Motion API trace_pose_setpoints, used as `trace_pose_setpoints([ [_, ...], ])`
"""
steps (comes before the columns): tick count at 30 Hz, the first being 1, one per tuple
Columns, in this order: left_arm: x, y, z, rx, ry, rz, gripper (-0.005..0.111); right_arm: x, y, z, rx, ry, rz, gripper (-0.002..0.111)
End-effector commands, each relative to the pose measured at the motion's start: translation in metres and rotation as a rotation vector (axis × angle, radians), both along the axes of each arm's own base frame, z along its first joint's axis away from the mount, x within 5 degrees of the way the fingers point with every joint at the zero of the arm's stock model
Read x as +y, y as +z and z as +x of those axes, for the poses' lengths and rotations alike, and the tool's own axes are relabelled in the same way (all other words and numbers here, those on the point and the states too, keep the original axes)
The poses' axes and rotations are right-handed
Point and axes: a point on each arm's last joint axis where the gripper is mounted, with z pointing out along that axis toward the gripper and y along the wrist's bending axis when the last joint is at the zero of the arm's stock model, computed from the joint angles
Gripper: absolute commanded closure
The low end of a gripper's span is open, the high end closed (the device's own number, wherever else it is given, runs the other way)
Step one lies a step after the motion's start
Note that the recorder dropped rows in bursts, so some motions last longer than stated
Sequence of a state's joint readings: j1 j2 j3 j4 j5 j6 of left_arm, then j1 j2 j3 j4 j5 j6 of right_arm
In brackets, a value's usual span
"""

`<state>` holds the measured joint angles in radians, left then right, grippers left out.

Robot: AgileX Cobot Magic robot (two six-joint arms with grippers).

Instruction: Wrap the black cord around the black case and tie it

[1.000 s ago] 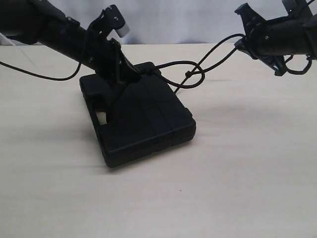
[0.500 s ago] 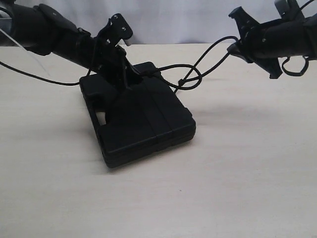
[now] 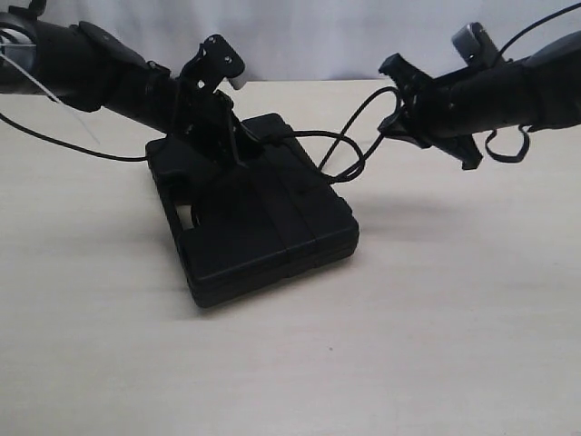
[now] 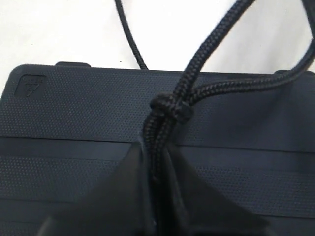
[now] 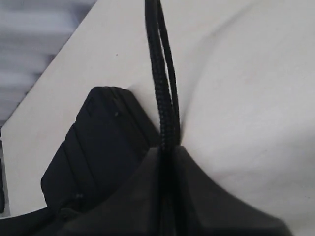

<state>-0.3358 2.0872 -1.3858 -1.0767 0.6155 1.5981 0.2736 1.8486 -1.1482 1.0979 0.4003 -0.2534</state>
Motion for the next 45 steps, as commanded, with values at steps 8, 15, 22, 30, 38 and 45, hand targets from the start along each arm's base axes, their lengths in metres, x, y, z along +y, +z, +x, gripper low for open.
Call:
trace_pose_setpoints([
  [8, -0.002, 0.000, -0.002, 0.038, 0.011, -0.024, 0.051, 0.019, -0.005, 0.000, -0.053, 0.046, 0.027, 0.104],
  [15, 0.000, 0.005, 0.000, 0.033, 0.046, -0.025, 0.026, 0.018, -0.005, 0.001, -0.066, 0.048, 0.013, 0.104],
  [22, 0.016, 0.031, 0.002, -0.046, 0.166, 0.103, 0.023, 0.018, -0.004, 0.002, -0.080, 0.049, 0.010, 0.104],
  [30, 0.015, 0.086, -0.023, -0.033, 0.182, 0.074, 0.023, 0.019, -0.003, 0.002, -0.101, 0.069, 0.001, 0.104],
  [38, -0.040, 0.098, -0.066, 0.027, 0.144, 0.106, 0.023, 0.019, -0.003, 0.002, -0.113, 0.081, -0.008, 0.104],
  [45, -0.074, 0.076, -0.090, 0.061, 0.183, 0.246, 0.038, 0.019, -0.003, 0.002, -0.113, 0.081, -0.008, 0.104],
])
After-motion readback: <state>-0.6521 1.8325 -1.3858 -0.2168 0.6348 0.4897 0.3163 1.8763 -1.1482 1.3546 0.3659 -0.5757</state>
